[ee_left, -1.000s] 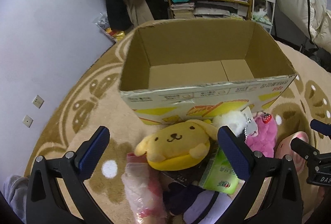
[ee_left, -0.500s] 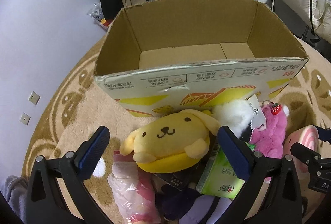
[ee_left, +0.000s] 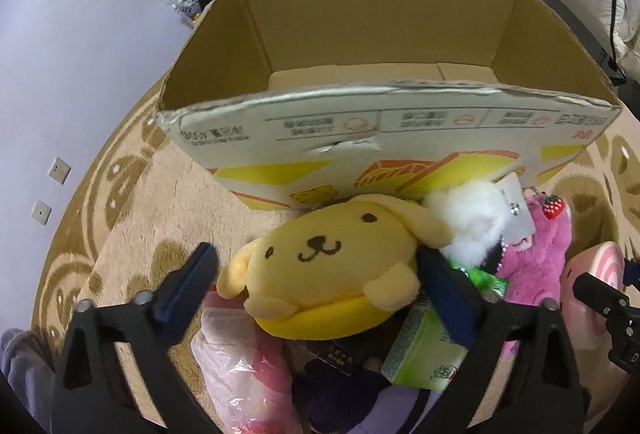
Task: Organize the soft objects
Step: 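Lower the left gripper onto the yellow plush dog while the right gripper lowers onto the pink swirl cushion, then lift the yellow plush dog with the left gripper while the right gripper lifts the swirl cushion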
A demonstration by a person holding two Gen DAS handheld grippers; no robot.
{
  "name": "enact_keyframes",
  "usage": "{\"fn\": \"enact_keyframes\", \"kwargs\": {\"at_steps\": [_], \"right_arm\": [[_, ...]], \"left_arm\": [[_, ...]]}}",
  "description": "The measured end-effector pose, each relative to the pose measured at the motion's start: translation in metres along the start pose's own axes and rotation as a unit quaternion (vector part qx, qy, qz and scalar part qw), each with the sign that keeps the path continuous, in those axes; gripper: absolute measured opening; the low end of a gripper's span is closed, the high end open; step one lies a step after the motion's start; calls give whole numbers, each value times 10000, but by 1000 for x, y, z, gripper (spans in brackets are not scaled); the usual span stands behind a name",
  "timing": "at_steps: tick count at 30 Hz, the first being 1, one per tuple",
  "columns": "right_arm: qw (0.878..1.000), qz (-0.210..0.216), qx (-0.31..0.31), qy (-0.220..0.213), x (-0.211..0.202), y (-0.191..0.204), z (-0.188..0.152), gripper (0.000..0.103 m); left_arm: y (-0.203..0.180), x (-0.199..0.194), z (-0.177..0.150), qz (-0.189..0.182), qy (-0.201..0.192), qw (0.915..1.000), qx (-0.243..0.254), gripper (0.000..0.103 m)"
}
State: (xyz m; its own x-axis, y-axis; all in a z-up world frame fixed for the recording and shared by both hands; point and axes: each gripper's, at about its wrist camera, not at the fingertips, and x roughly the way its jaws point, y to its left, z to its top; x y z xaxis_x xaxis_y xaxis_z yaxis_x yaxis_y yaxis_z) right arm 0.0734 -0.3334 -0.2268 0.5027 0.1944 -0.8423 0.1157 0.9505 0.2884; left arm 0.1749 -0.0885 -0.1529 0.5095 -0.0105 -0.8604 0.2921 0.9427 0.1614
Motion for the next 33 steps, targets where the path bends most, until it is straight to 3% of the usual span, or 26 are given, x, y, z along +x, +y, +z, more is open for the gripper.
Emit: {"fn": "enact_keyframes", "kwargs": {"at_steps": [4, 8, 14, 27, 33], "right_arm": [[10000, 0, -23, -11, 0, 0, 0, 52], [10000, 4, -17, -50, 0, 0, 1, 49], [9998, -6, -92, -187, -1, 3, 2, 41], [9985, -126, -172, -495, -8, 10, 0, 39], [9951, -269, -468, -830, -18, 23, -2, 37]], "left_arm": [[7, 8, 1, -59, 85, 9999, -99, 87], [6, 8, 1, 11, 50, 10000, -29, 70], [7, 3, -1, -47, 59, 9999, -120, 61], [13, -14, -7, 106, -110, 9997, -203, 56], [30, -25, -9, 185, -228, 9980, -554, 56]]}}
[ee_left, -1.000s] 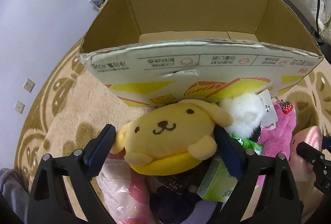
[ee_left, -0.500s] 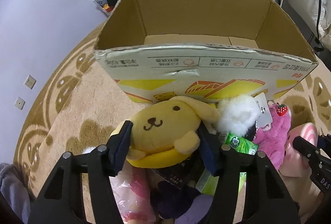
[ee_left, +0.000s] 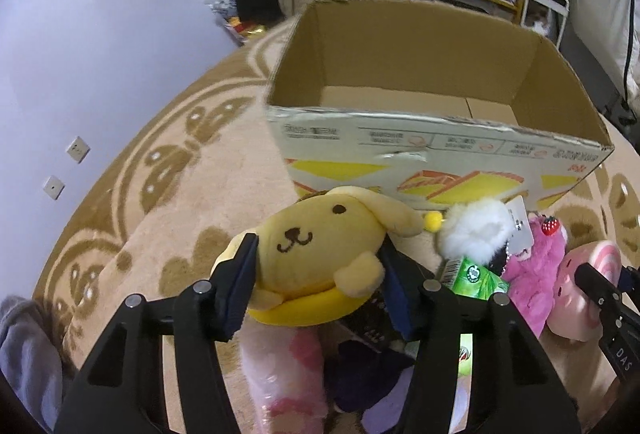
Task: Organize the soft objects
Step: 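Lift the yellow plush dog with the left gripper while the right gripper lifts the swirl cushion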
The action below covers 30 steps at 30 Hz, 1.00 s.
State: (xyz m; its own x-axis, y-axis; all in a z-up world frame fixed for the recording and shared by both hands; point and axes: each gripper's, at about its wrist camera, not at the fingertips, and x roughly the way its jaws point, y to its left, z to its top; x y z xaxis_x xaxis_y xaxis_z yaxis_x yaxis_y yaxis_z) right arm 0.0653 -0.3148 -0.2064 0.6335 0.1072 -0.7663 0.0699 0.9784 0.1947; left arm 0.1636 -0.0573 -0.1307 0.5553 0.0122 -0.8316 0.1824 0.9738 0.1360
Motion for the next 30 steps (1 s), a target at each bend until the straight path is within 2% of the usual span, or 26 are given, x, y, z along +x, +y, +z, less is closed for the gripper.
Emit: {"fn": "enact_keyframes", "kwargs": {"at_steps": [9, 12, 15, 20, 23, 27, 30], "right_arm": [[9988, 60, -44, -488, -29, 8, 5, 37], [9971, 216, -22, -731, -44, 10, 11, 37], [9947, 391, -12, -953, -56, 14, 17, 37], [9899, 489, -187, -1314, -76, 23, 34, 37], [9873, 512, -271, -1477, -84, 28, 45, 37], [9852, 447, -526, -1570, -88, 35, 57, 37], [9837, 354, -680, -1626, -89, 42, 66, 37]], "left_arm": [[11, -31, -7, 120, -380, 9991, -132, 56], [13, -44, -7, 108, -524, 9985, -146, 56], [15, -65, -3, 88, -847, 9962, -175, 56], [18, -100, 10, 21, -1440, 9893, -218, 56], [16, -113, 21, 144, -1732, 9847, -130, 57], [15, -121, 40, 119, -1868, 9823, -85, 57], [14, -129, 53, 253, -2060, 9782, 21, 57]]}}
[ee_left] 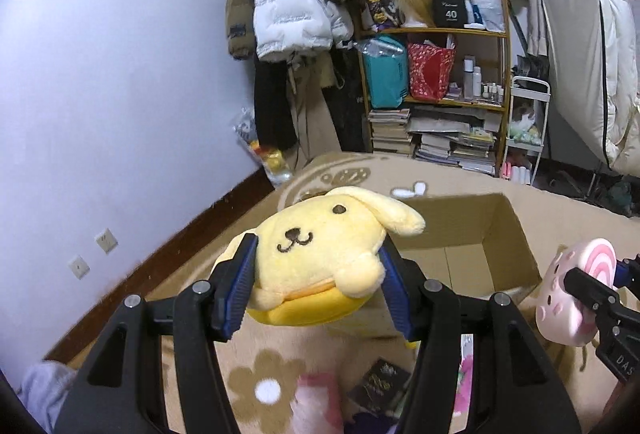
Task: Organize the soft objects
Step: 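Lift the yellow plush dog with the left gripper while the right gripper lifts the swirl cushion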
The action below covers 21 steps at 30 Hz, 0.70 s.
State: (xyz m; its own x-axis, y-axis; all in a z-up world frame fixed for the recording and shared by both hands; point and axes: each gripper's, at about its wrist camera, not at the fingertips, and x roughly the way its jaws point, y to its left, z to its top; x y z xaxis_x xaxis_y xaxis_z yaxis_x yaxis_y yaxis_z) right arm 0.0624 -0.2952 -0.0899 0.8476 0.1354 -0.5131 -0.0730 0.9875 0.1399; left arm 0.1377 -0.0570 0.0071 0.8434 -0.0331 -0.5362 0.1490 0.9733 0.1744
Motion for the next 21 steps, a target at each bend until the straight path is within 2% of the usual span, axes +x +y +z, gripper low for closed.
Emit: {"fn": "enact_keyframes", "kwargs": {"at_steps": [5, 8, 10, 15, 21], "right_arm": [[9995, -69, -237, -195, 6, 5, 23, 38], [9986, 231, -362, -316, 10, 4, 35, 38], [9979, 184, -488, -396, 17, 6, 43, 38], [9986, 259, -394, -248, 43, 9, 53, 38], [9993, 186, -291, -117, 69, 14, 46, 40]], "left_arm": [[-8, 8, 20, 28, -159, 9997, 201, 57], [-14, 14, 25, 33, -256, 9992, 305, 58], [-18, 18, 24, 42, -295, 9988, 391, 58], [-22, 40, 11, 12, -119, 9991, 407, 58], [-23, 63, 4, -86, 88, 9995, 275, 59]]}}
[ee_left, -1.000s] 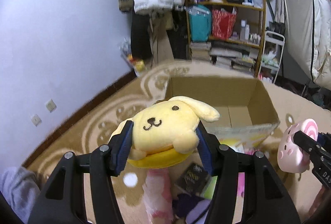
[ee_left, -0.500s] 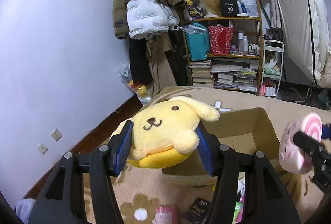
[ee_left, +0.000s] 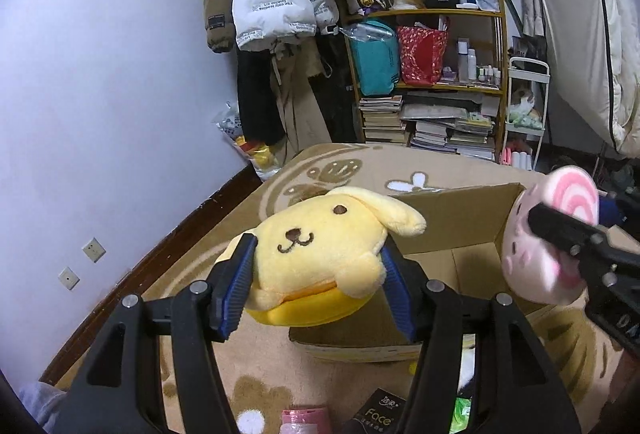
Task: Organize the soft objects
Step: 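Lift the yellow plush dog with the left gripper while the right gripper lifts the swirl cushion, then drop the plush dog into the box with the left gripper while the right gripper drops the cushion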
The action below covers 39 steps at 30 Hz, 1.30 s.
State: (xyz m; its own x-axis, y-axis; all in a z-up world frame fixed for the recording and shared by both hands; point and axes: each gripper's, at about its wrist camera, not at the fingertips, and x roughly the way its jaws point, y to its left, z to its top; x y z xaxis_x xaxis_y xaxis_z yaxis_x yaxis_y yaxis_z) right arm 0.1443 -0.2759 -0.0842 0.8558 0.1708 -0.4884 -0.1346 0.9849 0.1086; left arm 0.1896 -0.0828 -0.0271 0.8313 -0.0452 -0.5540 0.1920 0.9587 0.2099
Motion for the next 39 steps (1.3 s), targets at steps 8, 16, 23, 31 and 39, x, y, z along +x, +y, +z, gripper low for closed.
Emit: {"fn": "enact_keyframes", "kwargs": {"at_steps": [8, 16, 23, 31, 39], "right_arm": [[9999, -11, 16, 143, 16, -8, -14, 42], [9999, 77, 121, 84, 24, -12, -11, 44], [9995, 107, 247, 151, 29, -19, -15, 49], [9979, 209, 482, 391, 37, -30, -20, 52], [9986, 210, 402, 284, 26, -25, -19, 76]], "left_arm": [[7, 2, 0, -426, -16, 9987, -261, 58], [3, -3, 4, -618, -322, 9974, -206, 57], [-3, 0, 4, -973, -293, 9945, -243, 59], [-3, 37, -10, -1209, 512, 9896, -579, 68], [-7, 38, -18, -934, 682, 9927, -352, 82]]}}
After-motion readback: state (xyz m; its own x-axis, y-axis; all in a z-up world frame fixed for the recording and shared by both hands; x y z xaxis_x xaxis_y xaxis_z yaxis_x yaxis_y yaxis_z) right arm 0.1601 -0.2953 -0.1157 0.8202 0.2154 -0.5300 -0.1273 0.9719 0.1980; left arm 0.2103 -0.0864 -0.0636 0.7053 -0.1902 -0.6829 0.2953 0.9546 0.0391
